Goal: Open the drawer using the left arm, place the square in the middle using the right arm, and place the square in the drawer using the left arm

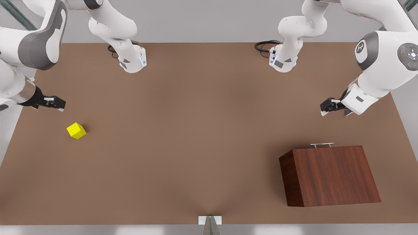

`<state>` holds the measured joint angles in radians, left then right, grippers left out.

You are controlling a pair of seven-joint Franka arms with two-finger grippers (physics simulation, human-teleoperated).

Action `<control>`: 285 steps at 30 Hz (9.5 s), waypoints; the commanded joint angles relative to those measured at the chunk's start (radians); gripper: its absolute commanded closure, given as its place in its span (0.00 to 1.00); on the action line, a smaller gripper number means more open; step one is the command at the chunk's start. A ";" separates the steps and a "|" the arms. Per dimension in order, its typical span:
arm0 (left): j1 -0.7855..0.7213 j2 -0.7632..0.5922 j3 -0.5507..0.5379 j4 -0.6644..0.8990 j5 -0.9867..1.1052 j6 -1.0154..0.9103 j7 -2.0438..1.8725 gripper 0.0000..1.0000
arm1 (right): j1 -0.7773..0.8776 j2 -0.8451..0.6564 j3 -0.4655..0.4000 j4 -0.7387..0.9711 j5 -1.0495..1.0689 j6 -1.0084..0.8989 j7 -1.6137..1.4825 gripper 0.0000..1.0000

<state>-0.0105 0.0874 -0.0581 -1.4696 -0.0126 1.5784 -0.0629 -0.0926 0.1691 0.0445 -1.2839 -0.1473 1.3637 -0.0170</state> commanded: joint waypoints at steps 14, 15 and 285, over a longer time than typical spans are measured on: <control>0.024 -0.216 0.165 -1.021 -0.090 1.106 -0.905 0.00 | -0.142 0.165 -0.110 -0.587 0.069 0.514 0.525 0.00; 0.024 -0.218 0.172 -1.094 -0.093 1.246 -0.922 0.00 | -0.141 0.167 -0.138 -0.641 0.069 0.607 0.519 0.00; -0.470 0.219 -0.075 -0.657 -0.109 0.737 -0.081 0.28 | 0.542 0.207 -0.560 0.084 0.202 -0.083 -0.207 0.00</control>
<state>-0.4770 0.2911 -0.1095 -2.1158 -0.0618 2.2739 -0.1505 0.4496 0.3760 -0.5165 -1.1996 0.0552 1.2806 -0.2240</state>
